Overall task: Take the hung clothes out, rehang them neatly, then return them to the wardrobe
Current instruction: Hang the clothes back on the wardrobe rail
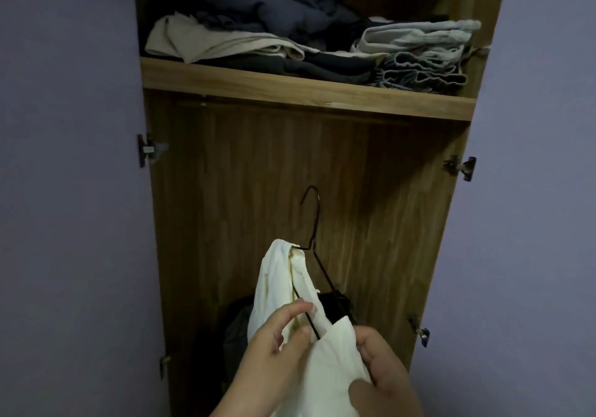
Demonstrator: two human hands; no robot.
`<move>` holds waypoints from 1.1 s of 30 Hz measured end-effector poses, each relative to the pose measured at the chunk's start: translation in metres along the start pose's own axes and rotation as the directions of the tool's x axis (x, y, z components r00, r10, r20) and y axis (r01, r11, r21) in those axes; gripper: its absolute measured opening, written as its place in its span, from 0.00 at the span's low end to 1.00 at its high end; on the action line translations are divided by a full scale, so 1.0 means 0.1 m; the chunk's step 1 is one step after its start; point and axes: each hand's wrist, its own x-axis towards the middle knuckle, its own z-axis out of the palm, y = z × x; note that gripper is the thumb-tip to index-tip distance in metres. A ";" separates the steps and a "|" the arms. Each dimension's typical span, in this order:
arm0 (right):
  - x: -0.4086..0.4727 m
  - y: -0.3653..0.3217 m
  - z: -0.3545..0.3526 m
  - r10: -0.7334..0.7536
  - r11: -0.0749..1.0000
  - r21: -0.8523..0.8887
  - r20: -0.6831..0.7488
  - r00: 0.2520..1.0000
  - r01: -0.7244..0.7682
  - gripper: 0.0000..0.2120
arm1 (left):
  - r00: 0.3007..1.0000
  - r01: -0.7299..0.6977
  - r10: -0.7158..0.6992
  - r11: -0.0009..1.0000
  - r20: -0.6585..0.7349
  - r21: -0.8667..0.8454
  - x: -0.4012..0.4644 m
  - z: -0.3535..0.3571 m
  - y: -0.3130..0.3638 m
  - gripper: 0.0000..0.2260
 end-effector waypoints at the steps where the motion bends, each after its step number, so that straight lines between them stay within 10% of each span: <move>1: 0.13 0.00 -0.10 0.021 0.999 0.030 0.056 0.998 -0.023 0.17 | 0.999 0.025 -0.025 1.000 -0.023 0.012 0.10 0.02 -0.02 0.11; 8: 1.11 0.18 -0.29 0.105 0.975 0.182 0.122 0.987 -0.126 0.09 | 0.979 0.113 -0.093 0.988 -0.183 0.104 0.77 0.22 -0.02 0.10; 14: 1.86 0.28 -0.22 0.110 0.987 0.092 0.217 0.970 -0.133 0.22 | 0.940 0.198 -0.146 0.970 -0.309 0.142 1.20 0.14 -0.03 0.14; 19: 2.53 0.29 -0.03 0.033 0.998 0.039 0.224 0.974 -0.043 0.21 | 0.988 0.058 -0.040 0.991 -0.146 0.122 1.55 -0.10 -0.04 0.18; 33: 4.37 0.10 1.04 -0.174 0.982 0.086 0.086 0.981 0.167 0.18 | 0.886 0.209 -0.020 0.909 -0.464 0.360 2.56 -1.45 -0.62 0.13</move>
